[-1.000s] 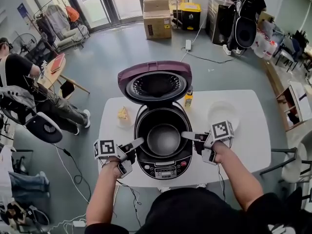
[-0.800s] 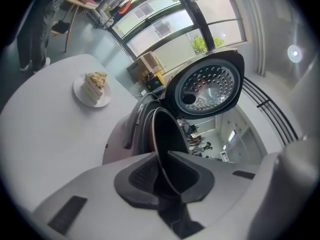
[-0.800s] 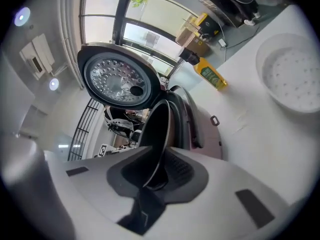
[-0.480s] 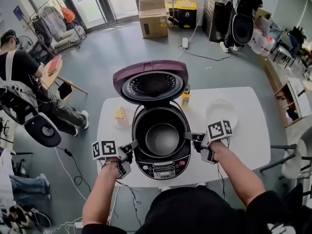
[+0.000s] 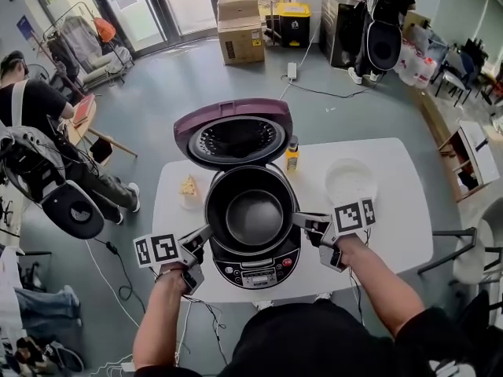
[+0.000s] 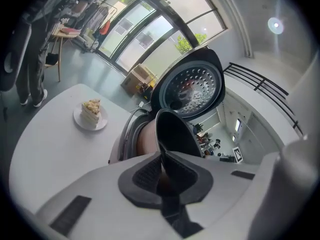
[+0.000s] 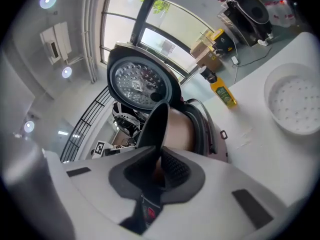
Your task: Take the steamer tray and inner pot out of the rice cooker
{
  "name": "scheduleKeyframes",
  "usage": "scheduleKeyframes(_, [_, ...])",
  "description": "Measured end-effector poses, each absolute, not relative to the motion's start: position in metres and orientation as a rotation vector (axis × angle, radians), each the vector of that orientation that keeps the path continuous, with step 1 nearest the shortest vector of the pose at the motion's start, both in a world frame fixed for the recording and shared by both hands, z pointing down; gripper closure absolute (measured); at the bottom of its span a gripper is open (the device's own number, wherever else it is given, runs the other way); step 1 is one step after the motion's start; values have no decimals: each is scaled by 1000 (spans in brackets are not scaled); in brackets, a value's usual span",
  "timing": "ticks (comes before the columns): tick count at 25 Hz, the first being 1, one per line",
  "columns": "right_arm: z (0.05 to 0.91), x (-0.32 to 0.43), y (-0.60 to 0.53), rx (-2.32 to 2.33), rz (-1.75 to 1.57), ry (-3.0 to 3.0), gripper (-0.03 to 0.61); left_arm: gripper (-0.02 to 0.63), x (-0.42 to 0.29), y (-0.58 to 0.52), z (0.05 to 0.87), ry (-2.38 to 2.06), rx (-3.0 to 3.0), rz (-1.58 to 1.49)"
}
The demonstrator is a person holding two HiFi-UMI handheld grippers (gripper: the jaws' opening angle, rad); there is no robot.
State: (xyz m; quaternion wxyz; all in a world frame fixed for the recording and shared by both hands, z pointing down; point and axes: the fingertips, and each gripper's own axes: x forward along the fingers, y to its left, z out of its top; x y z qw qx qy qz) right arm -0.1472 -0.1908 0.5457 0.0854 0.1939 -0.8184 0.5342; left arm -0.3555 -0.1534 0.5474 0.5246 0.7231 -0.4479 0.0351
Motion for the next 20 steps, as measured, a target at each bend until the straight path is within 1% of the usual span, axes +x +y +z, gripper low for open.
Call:
scheduleKeyframes(6, [488, -150, -179, 568, 1470, -2585, 548, 584, -358, -141, 498, -1151, 1830, 76])
scheduleKeyframes(12, [438, -130, -176, 597, 1334, -2718, 548, 581, -340, -138, 449, -1186, 1938, 57])
scheduleKeyframes(20, [416, -80, -187, 780, 1295, -2742, 548, 578, -294, -155, 420, -1166, 2050, 64])
